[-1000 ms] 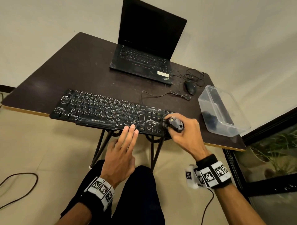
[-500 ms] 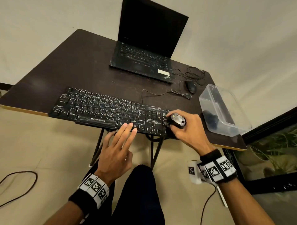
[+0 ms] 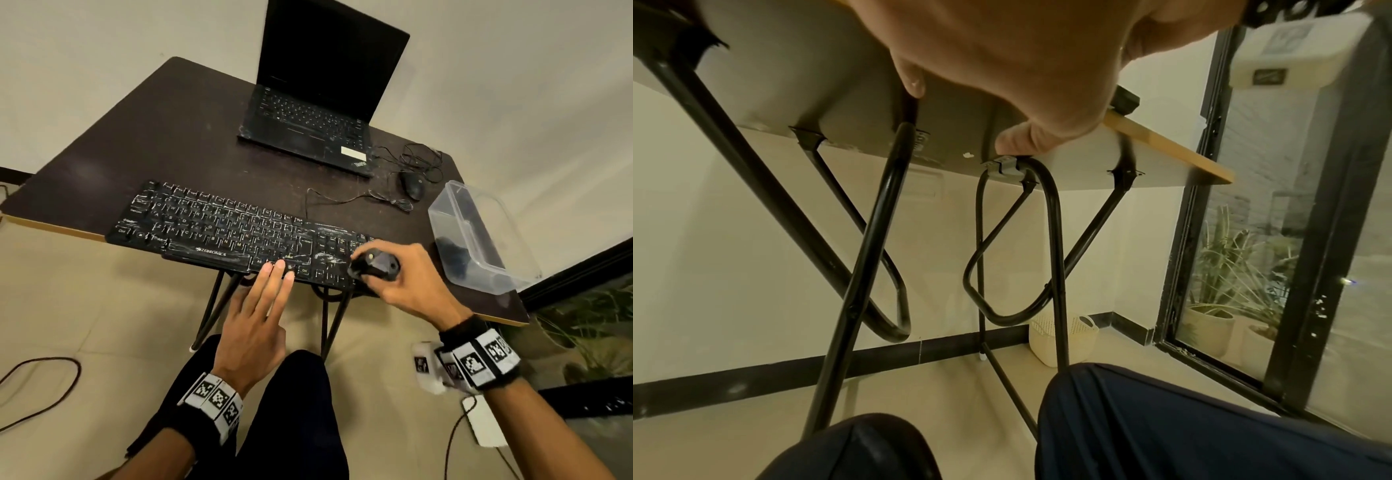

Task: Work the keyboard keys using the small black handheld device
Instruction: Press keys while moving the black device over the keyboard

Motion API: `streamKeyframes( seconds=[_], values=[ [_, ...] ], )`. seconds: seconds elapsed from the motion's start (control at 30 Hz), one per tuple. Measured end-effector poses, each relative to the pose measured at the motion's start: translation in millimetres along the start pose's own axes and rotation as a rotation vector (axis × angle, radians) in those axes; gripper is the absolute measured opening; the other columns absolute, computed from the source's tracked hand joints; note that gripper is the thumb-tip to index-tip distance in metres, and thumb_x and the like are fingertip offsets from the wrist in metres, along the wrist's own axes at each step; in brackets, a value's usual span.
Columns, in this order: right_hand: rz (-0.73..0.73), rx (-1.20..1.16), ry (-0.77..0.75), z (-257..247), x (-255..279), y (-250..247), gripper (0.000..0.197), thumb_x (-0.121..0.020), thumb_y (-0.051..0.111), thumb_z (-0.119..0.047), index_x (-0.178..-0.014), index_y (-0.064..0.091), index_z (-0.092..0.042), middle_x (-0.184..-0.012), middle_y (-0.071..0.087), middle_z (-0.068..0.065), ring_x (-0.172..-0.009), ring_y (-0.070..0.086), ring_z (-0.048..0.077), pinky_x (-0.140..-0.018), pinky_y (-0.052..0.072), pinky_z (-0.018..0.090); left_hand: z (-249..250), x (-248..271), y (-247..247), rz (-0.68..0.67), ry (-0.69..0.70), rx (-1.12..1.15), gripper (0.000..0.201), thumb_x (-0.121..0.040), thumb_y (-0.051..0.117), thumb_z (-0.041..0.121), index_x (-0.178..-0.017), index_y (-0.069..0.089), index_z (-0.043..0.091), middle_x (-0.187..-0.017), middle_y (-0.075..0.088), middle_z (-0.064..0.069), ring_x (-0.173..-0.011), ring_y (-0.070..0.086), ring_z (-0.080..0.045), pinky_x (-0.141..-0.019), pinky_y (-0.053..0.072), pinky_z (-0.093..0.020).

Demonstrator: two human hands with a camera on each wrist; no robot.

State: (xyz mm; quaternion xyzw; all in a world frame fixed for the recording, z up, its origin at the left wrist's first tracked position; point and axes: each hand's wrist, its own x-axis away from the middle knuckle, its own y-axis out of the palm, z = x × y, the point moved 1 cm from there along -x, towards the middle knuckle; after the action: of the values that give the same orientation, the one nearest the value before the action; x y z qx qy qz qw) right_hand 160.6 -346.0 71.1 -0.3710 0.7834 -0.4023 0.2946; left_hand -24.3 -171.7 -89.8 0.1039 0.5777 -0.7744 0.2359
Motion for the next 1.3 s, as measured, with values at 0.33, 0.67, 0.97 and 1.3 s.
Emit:
streamKeyframes(
  seconds=[0.33, 0.67, 0.97, 1.3],
  values=[
    [0.041, 0.002, 0.037, 8, -17, -6, 0.036, -0.078, 0.079, -0.008, -0.106, 0.078, -0.03, -0.101, 0.081, -0.01, -0.096, 0.078, 0.01, -0.091, 0.062, 0.045, 0, -1, -1, -0.054, -0.002, 0.004, 0.106, -0.071, 0.069, 0.009, -0.166, 0.022, 0.007, -0.176, 0.016, -0.012, -0.164, 0.015, -0.03, -0.113, 0.046, -0.055],
    [0.009, -0.021, 0.061, 10, -23, -10, 0.035, -0.079, 0.079, -0.012, -0.108, 0.077, -0.032, -0.101, 0.081, -0.008, -0.097, 0.078, 0.014, -0.092, 0.062, 0.047, -5, 0, 3, -0.048, 0.014, -0.024, 0.108, -0.07, 0.069, 0.01, -0.167, 0.02, 0.007, -0.176, 0.017, -0.013, -0.164, 0.015, -0.031, -0.113, 0.046, -0.057],
    [-0.067, -0.074, 0.05, 7, -25, -9, 0.036, -0.081, 0.081, -0.011, -0.111, 0.078, -0.031, -0.106, 0.081, -0.006, -0.103, 0.078, 0.016, -0.097, 0.062, 0.045, -9, 2, 11, 0.031, 0.045, -0.087, 0.11, -0.07, 0.069, 0.012, -0.168, 0.019, 0.008, -0.176, 0.016, -0.012, -0.163, 0.017, -0.031, -0.119, 0.039, -0.058],
    [-0.062, -0.024, 0.018, -5, -24, -2, 0.037, -0.08, 0.081, -0.01, -0.11, 0.077, -0.032, -0.103, 0.081, -0.008, -0.098, 0.077, 0.012, -0.093, 0.062, 0.042, -6, 1, -8, 0.075, 0.072, -0.079, 0.1, -0.071, 0.071, 0.015, -0.163, 0.033, 0.01, -0.172, 0.03, -0.011, -0.16, 0.028, -0.028, -0.116, 0.038, -0.061]
  ],
)
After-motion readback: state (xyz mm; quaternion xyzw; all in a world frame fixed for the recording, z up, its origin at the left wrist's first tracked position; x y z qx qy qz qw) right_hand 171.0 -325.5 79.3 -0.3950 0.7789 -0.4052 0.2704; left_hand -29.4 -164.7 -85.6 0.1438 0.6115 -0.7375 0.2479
